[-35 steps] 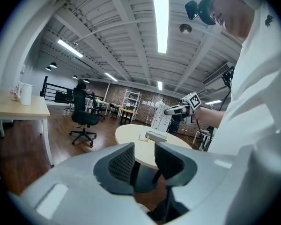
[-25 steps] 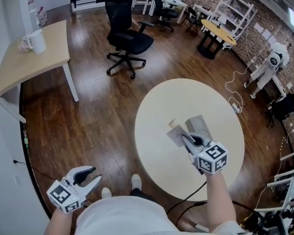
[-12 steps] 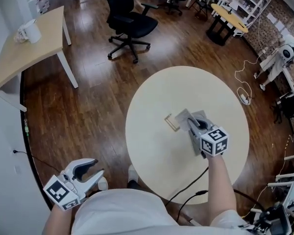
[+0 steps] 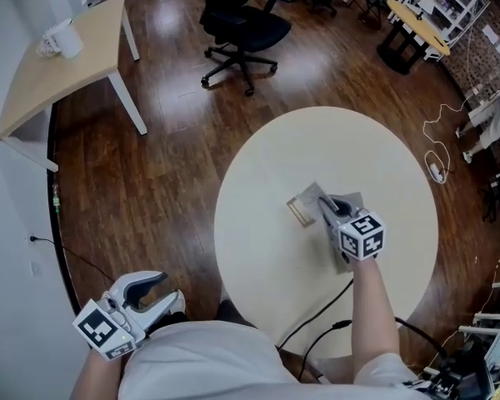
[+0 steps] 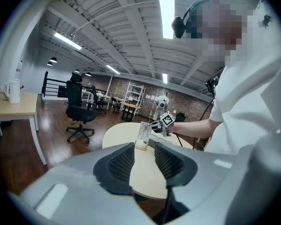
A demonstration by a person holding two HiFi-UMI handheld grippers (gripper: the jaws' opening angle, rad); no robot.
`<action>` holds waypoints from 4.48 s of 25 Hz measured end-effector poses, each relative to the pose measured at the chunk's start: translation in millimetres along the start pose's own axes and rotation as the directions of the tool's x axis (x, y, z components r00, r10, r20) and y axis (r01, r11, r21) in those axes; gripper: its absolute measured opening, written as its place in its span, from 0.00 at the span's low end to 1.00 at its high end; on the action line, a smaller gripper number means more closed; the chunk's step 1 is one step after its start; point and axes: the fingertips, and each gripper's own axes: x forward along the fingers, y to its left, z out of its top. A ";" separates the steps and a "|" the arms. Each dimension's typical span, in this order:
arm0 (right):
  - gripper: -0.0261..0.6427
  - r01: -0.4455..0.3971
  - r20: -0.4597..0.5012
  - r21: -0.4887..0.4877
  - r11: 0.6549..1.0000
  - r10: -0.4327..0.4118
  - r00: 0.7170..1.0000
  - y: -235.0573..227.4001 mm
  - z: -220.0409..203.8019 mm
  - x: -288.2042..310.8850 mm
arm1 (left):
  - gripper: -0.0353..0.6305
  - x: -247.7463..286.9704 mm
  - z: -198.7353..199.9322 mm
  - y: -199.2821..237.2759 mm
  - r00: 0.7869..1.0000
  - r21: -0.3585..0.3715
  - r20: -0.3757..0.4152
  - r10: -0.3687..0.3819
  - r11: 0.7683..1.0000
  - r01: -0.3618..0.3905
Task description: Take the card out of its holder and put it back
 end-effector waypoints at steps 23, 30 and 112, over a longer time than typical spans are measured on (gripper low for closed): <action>0.07 -0.053 0.016 0.015 0.998 0.053 0.998 -9.8 -13.8 8.8 | 0.26 18.1 2.6 -1.4 1.000 -0.032 -0.018 0.014 0.999 -0.015; 0.07 -0.050 0.016 0.011 0.999 0.050 0.999 -7.6 -16.5 6.5 | 0.26 19.5 1.0 -3.2 1.000 -0.029 -0.020 0.007 1.000 -0.008; 0.36 0.308 0.046 0.058 0.949 -0.311 0.949 45.5 -20.3 -47.8 | 0.26 -27.0 -3.4 10.7 0.995 0.055 -0.005 -0.098 0.994 0.098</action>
